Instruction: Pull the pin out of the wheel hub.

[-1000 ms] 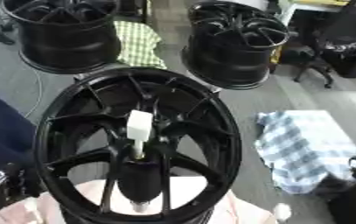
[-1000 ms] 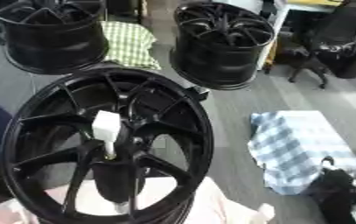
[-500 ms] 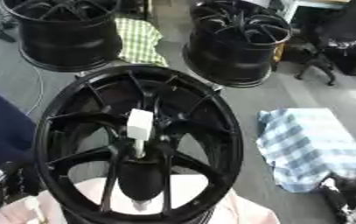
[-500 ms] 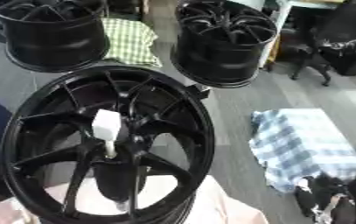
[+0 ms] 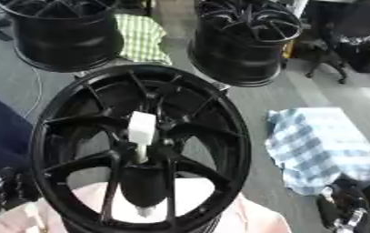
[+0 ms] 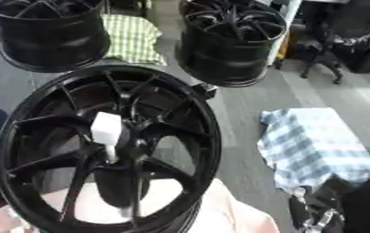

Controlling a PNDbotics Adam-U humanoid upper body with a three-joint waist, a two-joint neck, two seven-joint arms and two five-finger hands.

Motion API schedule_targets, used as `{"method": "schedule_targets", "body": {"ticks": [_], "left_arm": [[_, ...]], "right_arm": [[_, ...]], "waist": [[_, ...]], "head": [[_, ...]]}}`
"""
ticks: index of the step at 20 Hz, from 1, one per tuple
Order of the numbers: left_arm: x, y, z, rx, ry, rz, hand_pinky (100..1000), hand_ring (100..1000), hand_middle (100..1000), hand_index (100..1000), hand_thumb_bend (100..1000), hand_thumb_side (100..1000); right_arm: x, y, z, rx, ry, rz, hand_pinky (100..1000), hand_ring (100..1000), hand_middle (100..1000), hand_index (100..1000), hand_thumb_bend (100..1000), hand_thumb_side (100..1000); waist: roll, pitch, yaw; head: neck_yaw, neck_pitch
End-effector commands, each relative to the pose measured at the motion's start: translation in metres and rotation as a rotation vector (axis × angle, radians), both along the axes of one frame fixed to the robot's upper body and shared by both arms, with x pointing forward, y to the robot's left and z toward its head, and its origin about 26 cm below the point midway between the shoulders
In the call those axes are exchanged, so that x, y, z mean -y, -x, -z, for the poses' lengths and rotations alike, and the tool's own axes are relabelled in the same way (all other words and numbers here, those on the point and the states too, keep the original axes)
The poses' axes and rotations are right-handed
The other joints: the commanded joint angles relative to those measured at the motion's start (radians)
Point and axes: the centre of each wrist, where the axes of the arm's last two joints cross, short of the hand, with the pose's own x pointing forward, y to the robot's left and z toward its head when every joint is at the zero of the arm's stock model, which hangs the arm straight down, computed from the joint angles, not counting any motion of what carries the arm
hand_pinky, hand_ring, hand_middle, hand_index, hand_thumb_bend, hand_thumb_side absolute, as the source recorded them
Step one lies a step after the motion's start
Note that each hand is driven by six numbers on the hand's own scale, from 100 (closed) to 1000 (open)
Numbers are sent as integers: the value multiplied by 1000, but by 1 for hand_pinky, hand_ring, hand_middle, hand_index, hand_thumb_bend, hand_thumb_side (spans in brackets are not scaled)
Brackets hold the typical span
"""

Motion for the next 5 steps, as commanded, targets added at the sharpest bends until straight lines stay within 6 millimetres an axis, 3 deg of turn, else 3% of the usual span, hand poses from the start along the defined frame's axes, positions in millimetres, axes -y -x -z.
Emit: {"method": "schedule_targets", "body": {"ticks": [1,5], "left_arm": [[-7,-4,-10,33,-21,1,644,636,634,871,100,925],[-7,-4,-9,38,-26,5,644,636,634,871,100,922]], "right_arm": [[8,-3,-3,19,18,-11,620,621,663,855,100,403],[7,-3,-3,21,17,-14,620,620,663,856,100,404]], "waist": [[7,-7,-5],[8,-5,-6]], "head": [[21,28],[32,42]]}}
